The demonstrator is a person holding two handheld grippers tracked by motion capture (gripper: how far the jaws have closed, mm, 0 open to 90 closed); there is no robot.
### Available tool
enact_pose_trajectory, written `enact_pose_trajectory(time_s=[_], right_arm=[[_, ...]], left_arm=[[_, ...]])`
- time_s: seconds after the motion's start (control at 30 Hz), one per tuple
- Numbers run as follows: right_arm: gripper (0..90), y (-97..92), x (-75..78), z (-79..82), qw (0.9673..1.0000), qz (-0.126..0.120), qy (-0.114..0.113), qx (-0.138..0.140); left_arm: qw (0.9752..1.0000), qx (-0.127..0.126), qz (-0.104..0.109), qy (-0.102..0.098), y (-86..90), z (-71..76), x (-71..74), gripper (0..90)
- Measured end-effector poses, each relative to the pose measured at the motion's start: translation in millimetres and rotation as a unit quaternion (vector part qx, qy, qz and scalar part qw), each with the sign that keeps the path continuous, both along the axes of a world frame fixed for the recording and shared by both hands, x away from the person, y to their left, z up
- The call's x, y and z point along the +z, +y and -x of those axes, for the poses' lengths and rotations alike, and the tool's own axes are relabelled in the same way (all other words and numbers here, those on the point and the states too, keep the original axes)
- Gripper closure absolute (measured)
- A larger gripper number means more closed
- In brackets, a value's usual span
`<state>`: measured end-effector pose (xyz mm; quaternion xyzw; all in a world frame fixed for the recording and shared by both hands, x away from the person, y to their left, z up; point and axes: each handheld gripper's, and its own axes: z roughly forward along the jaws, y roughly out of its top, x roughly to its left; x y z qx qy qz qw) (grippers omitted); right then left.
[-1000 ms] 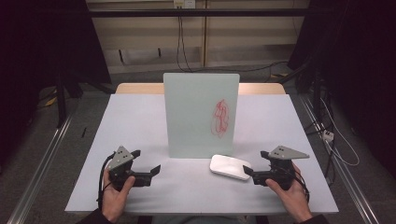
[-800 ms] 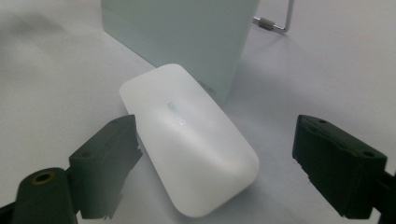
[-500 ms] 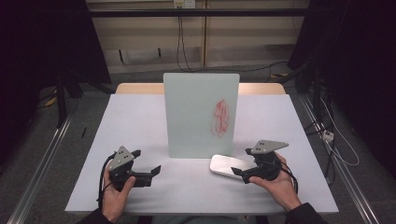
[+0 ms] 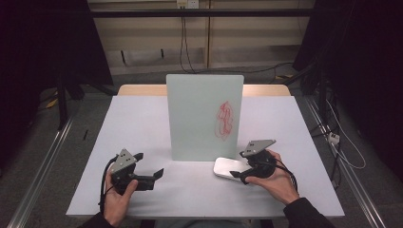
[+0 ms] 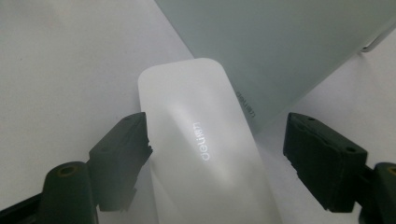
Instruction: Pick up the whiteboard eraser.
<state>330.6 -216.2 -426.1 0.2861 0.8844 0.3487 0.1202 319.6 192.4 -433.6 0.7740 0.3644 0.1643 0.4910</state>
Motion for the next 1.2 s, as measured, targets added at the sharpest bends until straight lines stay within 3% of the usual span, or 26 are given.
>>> enact_pose_trajectory(time_s=[0.6,1.03,1.2], right_arm=[[25.7,10.7,-10.1,-5.1,0.9983,0.040,0.014,0.041],[27.4,13.5,-14.2,-15.5,0.9959,0.045,0.042,0.066],[28.5,13.0,-14.4,-15.8,0.9952,0.048,0.040,0.075]], left_arm=[[1.0000,0.002,0.002,0.009,0.7,-0.5,-0.7,3.9],[1.0000,-0.002,0.002,0.008,0.6,-0.8,-0.7,3.9],[0.9999,-0.002,0.003,0.010,0.9,-0.8,-0.8,3.9]])
